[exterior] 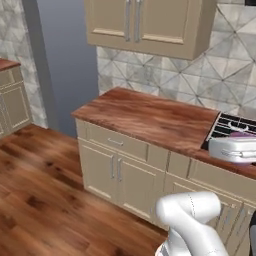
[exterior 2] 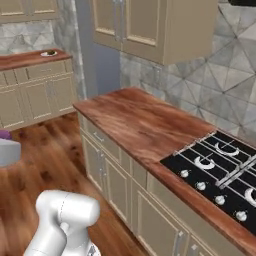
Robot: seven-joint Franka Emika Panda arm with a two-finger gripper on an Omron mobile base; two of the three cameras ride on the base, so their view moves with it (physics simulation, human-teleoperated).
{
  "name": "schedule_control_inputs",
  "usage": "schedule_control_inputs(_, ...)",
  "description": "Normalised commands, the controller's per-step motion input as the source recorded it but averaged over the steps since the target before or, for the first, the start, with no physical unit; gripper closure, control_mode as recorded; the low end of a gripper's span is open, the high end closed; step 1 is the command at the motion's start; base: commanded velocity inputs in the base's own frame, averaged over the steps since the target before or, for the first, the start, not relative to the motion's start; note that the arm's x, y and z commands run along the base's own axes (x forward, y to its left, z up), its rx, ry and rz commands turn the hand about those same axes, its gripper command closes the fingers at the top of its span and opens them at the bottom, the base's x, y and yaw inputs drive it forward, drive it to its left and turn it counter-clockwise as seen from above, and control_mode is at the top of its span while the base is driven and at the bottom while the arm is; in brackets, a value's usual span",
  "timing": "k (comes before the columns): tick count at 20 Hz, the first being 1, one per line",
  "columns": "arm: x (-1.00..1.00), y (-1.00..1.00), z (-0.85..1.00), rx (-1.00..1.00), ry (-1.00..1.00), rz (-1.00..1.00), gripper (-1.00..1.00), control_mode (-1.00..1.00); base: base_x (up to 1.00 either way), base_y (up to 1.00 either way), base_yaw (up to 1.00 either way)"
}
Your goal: Pick the avocado and bread from the counter and place them on the plate. Then pick the jam from the cabinet and place it next to the plate. Lastly close the cabinet door.
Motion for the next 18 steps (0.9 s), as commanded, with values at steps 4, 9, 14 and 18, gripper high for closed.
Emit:
schedule_control_inputs(4,0.00,0.00,0.00,0.00,0.00,0.00,1.00,1.00,0.98,0.53,0.29)
schedule_control_inputs(9,0.00,0.00,0.00,0.00,0.00,0.00,1.00,1.00,1.00,0.41,0.24)
schedule_control_inputs(14,0.00,0.00,0.00,0.00,0.00,0.00,1.00,1.00,1.00,0.60,0.25)
schedule_control_inputs(18,0.00,0.00,0.00,0.00,0.00,0.00,1.00,1.00,1.00,0.81,0.23)
